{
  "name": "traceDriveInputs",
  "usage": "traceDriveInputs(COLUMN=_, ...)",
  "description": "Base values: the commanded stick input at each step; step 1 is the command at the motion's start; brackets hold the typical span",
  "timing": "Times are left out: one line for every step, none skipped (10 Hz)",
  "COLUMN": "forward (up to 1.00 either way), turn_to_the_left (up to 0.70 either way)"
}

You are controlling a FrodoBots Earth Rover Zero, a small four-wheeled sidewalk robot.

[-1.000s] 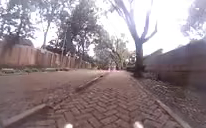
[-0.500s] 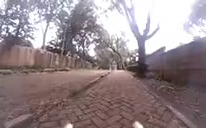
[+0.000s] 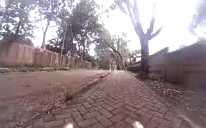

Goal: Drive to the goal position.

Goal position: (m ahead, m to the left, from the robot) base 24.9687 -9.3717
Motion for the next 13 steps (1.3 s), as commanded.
traceDriveInputs(forward=0.70, turn_to_the_left=0.00)
traceDriveInputs(forward=0.70, turn_to_the_left=0.00)
traceDriveInputs(forward=0.70, turn_to_the_left=0.00)
traceDriveInputs(forward=0.70, turn_to_the_left=0.00)
traceDriveInputs(forward=0.70, turn_to_the_left=0.00)
traceDriveInputs(forward=0.70, turn_to_the_left=0.03)
traceDriveInputs(forward=0.70, turn_to_the_left=0.07)
traceDriveInputs(forward=0.70, turn_to_the_left=0.01)
traceDriveInputs(forward=0.70, turn_to_the_left=0.03)
traceDriveInputs(forward=0.70, turn_to_the_left=-0.34)
traceDriveInputs(forward=0.70, turn_to_the_left=-0.34)
traceDriveInputs(forward=0.70, turn_to_the_left=-0.35)
traceDriveInputs(forward=0.70, turn_to_the_left=0.03)
